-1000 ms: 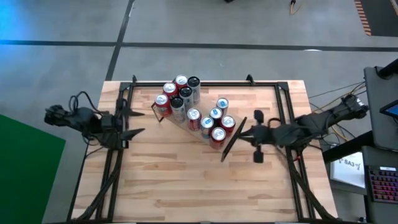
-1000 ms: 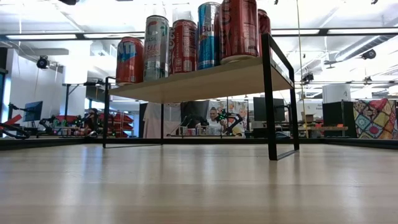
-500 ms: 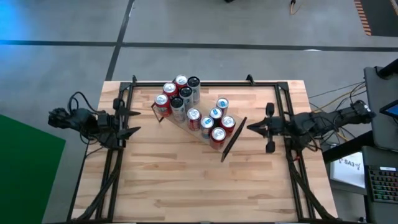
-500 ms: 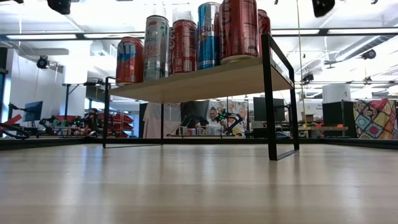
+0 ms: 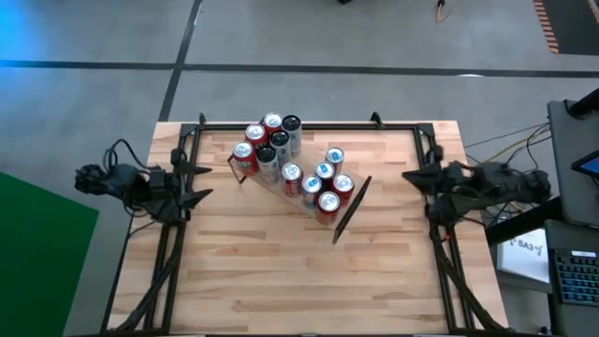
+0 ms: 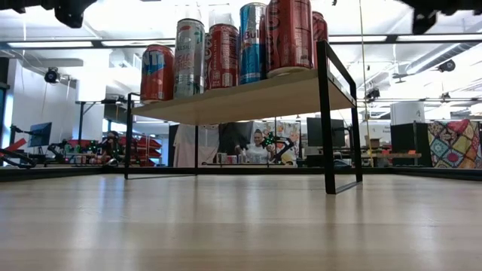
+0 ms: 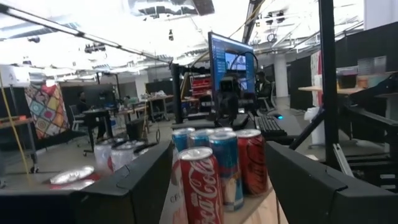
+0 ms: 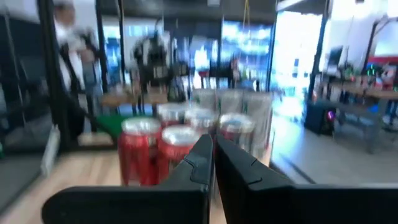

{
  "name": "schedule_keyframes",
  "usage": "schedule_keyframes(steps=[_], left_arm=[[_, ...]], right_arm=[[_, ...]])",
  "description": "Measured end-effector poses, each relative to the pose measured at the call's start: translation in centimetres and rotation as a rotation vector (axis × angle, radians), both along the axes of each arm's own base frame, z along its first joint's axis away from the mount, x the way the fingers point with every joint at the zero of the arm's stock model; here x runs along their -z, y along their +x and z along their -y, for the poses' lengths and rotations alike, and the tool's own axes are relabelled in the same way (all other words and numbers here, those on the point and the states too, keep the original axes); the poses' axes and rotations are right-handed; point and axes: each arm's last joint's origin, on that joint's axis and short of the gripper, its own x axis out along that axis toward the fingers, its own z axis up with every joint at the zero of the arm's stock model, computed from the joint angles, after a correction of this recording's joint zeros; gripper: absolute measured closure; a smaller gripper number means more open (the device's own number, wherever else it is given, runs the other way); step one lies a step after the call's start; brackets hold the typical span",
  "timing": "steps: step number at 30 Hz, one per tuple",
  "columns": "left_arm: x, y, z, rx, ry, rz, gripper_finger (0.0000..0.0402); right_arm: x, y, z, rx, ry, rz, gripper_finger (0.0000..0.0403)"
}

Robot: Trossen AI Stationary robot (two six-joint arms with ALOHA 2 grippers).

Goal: Place canned beverage on shelf
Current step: Return to Home Position

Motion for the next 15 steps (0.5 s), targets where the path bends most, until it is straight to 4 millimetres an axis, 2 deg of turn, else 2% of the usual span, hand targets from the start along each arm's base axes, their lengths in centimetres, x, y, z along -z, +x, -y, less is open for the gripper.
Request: schedule_keyframes(steps=[3,9,15], left_arm=[[0.4,-0.1,0.0,0.007,-0.023,-0.016,0.0161],[1.6,-0.2,-0.1,0.020,-0.068,-0.031,0.0161],[4.0,0.1,0.0,0.030,-0.108,-0.029,0.0161]], right_arm=[[0.2,-1.2,0.2,-0.003,0.032,0.060,0.0394],[1.4,-2.4,0.4,-0.004,0.049,0.106,0.0394],[3.0,-1.3,0.2,0.001,0.063,0.050,0.0394]])
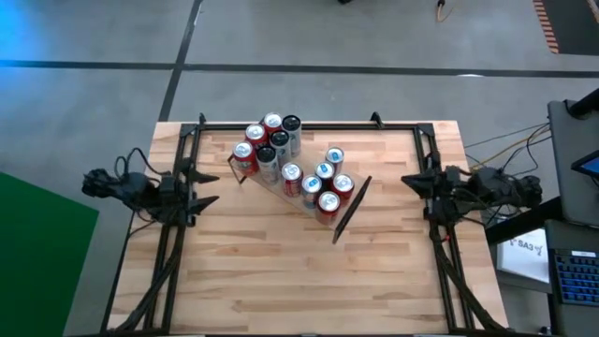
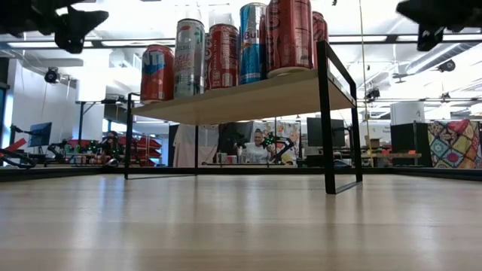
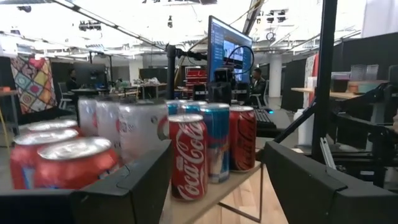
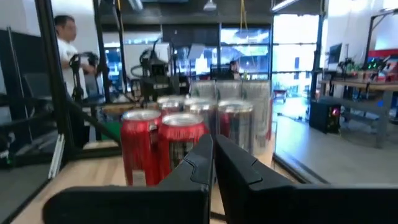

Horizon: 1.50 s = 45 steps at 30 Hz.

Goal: Place canned beverage on shelf
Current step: Return to Home Position

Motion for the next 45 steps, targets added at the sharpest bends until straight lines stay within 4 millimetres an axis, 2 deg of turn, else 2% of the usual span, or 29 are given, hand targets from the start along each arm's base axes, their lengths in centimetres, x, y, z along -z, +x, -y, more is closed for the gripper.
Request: schedule_keyframes(steps=[3,13,21,24,26,28,32,33,35,38,45], left_arm=[[1.2,0.6,0.2,0.005,-0.010,-0.005,0.0161],[5.7,2.2,0.7,-0.013,-0.043,0.024,0.0161],[5.1,2.0,0.5,-0.060,-0.056,0.030,0.0161],[5.6,2.1,0.5,-0.065,-0.013,-0.040,0.0168],[6.1,2.2,0.5,-0.068,-0.005,-0.090,0.0187],[6.5,2.2,0.5,-0.072,-0.016,-0.125,0.0224],[6.9,2.2,0.5,-0.074,-0.001,-0.168,0.0355],[7.0,2.2,0.5,-0.075,0.009,-0.171,0.0377],[7.0,2.3,0.5,-0.078,0.027,-0.180,0.0384],[7.0,2.3,0.5,-0.102,0.029,-0.185,0.0368],[7.1,2.3,0.3,-0.179,0.026,-0.201,0.0357]], right_arm=[[1.3,0.5,-0.1,-0.004,0.020,-0.049,0.0394],[3.6,1.4,-0.3,-0.006,0.040,-0.066,0.0394],[4.1,1.6,-0.3,-0.005,0.031,-0.085,0.0394],[4.2,1.6,-0.3,-0.002,0.000,-0.104,0.0394],[4.3,1.6,-0.3,0.000,-0.016,-0.113,0.0394],[4.3,1.6,-0.3,0.000,-0.018,-0.113,0.0394],[4.7,1.6,-0.3,0.002,-0.064,-0.162,0.0394],[4.9,1.6,-0.3,0.002,-0.072,-0.185,0.0394],[5.1,1.7,-0.3,0.001,-0.055,-0.196,0.0394],[5.0,1.8,-0.3,0.003,-0.008,-0.181,0.0394],[4.8,1.7,-0.1,0.083,-0.055,-0.195,0.0394]])
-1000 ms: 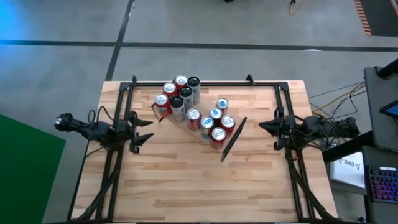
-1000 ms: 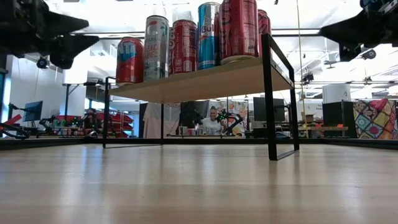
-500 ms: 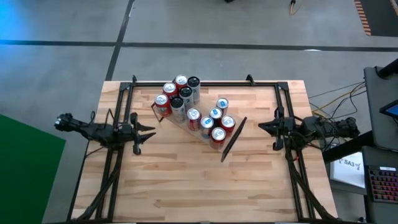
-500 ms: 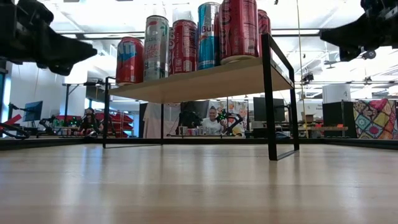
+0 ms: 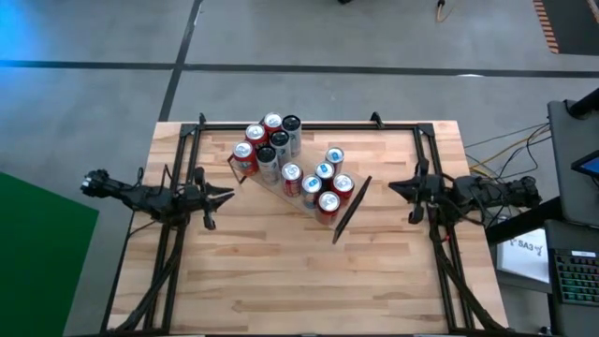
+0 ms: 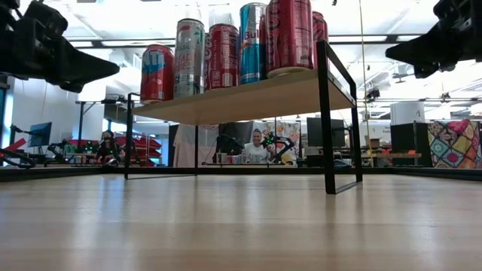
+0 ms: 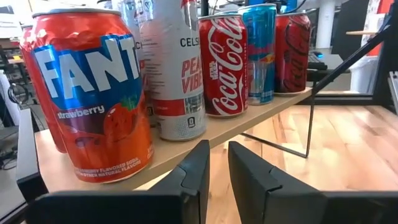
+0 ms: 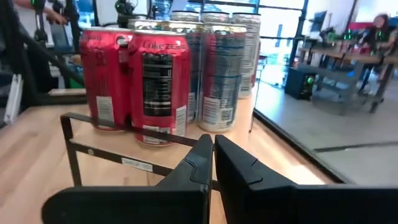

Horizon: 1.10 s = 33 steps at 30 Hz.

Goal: Place canned beverage on shelf
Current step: Return to Home Position

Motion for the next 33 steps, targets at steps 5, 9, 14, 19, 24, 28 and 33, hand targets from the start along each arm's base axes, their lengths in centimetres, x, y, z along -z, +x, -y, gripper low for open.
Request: schedule_keyframes(steps=[5,9,14,19,24,28,33], left_arm=[[-0.01,0.01,0.00,0.001,-0.008,0.004,0.0357],[0.01,0.03,0.01,0.001,-0.009,0.001,0.0358],[0.00,0.03,0.01,0.001,-0.009,0.002,0.0358],[0.00,0.03,0.01,0.001,-0.009,0.002,0.0358],[0.00,0.03,0.01,0.001,-0.010,0.002,0.0358],[0.00,0.03,0.01,0.001,-0.010,0.002,0.0358],[0.01,0.03,0.02,0.002,-0.010,0.002,0.0358]], right_arm=[[0.02,0.00,0.00,0.003,0.113,0.024,0.0394],[0.02,0.00,-0.01,0.002,0.111,0.024,0.0394],[0.03,0.01,-0.01,0.002,0.111,0.023,0.0394],[0.03,0.01,-0.01,0.002,0.111,0.023,0.0394],[0.05,0.01,-0.01,0.002,0.112,0.023,0.0394],[-0.02,-0.13,0.02,0.001,0.103,0.033,0.0394],[-0.45,0.01,0.03,0.001,0.212,0.134,0.0394]])
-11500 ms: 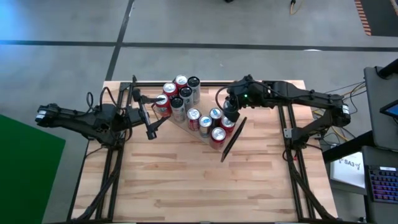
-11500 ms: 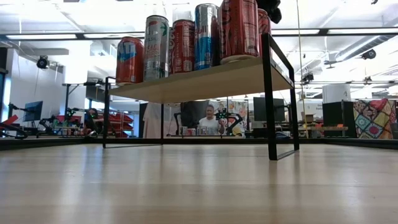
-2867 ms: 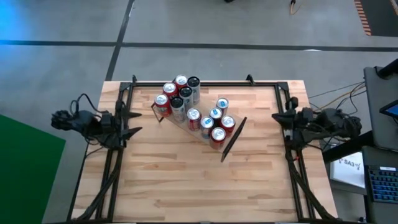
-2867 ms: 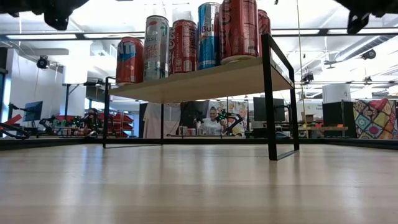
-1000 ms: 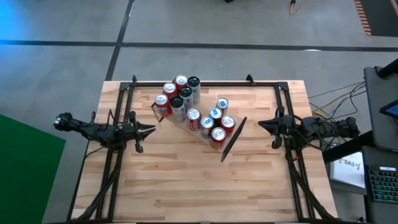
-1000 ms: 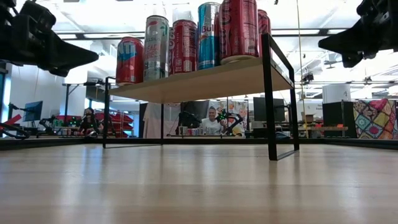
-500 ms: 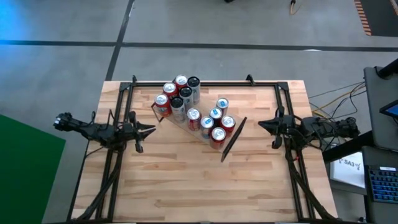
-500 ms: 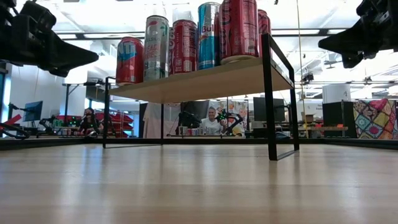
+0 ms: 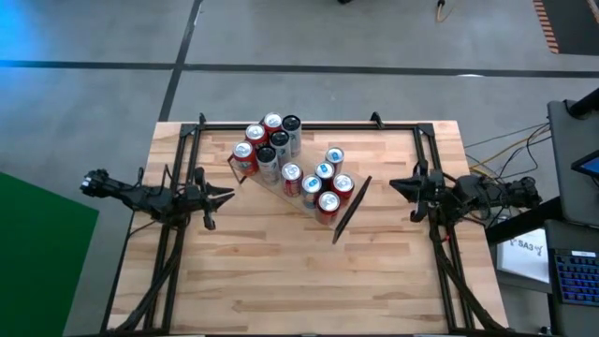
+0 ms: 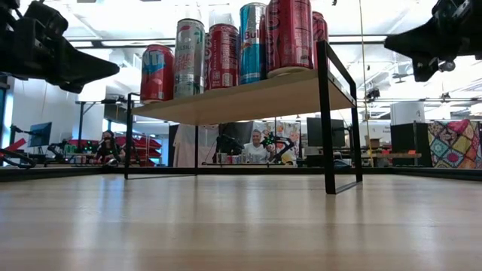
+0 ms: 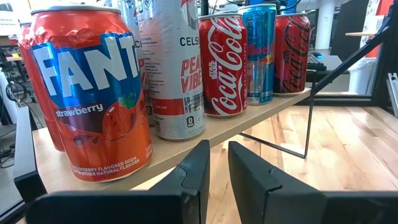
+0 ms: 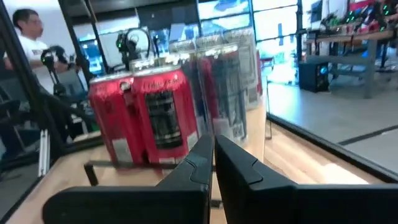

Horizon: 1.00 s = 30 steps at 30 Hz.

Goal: Place canned beverage on shelf
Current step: Return to Home Position

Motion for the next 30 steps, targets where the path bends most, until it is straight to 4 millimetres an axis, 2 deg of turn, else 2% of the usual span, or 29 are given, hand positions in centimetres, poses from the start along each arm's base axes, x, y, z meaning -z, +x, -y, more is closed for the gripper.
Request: schedule_keyframes(steps=[5,13,17,21,30], left_arm=[[0.0,0.0,0.0,0.000,0.000,-0.001,0.0358],[0.0,0.0,0.0,0.001,0.001,-0.002,0.0358],[0.0,0.0,0.0,0.002,0.000,0.000,0.0358],[0.0,0.0,0.0,0.003,0.000,-0.001,0.0358],[0.0,0.1,0.0,0.002,0.000,-0.002,0.0358]], right_arm=[[0.6,0.3,0.0,-0.003,-0.066,-0.022,0.0394],[3.9,1.5,0.1,-0.020,-0.156,-0.024,0.0394],[4.0,1.5,0.4,-0.007,-0.146,-0.011,0.0394],[4.0,1.5,0.8,0.029,-0.281,-0.050,0.0394],[4.1,1.5,0.6,-0.013,-0.281,-0.049,0.0394]])
